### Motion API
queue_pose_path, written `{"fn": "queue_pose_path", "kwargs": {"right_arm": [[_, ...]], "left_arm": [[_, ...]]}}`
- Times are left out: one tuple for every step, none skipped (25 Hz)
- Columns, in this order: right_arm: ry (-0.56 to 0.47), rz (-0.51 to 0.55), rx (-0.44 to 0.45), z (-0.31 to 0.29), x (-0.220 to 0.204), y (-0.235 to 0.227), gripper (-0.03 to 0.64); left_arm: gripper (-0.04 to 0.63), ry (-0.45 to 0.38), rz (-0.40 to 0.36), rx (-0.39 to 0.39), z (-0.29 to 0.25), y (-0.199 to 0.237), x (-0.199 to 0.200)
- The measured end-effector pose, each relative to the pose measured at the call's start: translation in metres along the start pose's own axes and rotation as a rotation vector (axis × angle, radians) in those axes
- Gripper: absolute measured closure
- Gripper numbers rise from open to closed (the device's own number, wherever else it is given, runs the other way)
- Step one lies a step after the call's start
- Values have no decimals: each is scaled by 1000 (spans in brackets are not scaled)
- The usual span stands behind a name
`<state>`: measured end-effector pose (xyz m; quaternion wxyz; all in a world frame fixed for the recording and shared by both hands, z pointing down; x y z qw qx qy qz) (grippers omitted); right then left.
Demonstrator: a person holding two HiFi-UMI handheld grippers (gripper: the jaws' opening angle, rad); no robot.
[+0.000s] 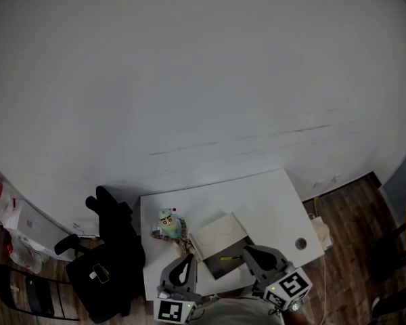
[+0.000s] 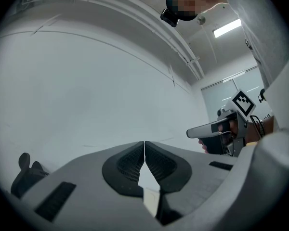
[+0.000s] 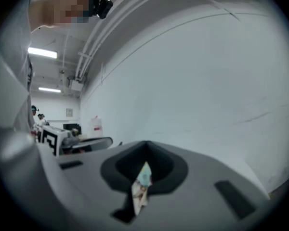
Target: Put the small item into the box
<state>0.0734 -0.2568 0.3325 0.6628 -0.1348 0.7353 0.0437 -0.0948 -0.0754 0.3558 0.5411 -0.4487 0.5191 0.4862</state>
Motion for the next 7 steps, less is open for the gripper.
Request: {"fn": "queue_pose_path", "kwargs": {"right_arm": [[-2,0,3,0,0,0,584],[-6,3,7,-1,-1,1,584],[-9,6,9,-2,-2,1,584],[-9,7,12,-3,-2,0,584],[-6,7,13,-4,-3,0,584],[-1,7,15,-4,-4,0,584],[3,7,17,-5,-5,0,584]], "left_arm": [[560,0,-9,0,1,1,-1],[560,0,-13,0,1,1,-2],[560,1,-8,2,1,1,-3],[560,3,1,4,0,2,-3],[560,4,7,5,-1,2,-3],[560,4,11,6,-1,2,-3],[560,4,15,6,-2,2,-3]]}}
Point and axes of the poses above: the fingertips, and each gripper's own axes: z backward along the fingers, y to its left, x out of its top, the point moved 10 cm from there along z, backward along the fingers, and after that the axes turned 8 degrees about -x, right-handed, at the moved point
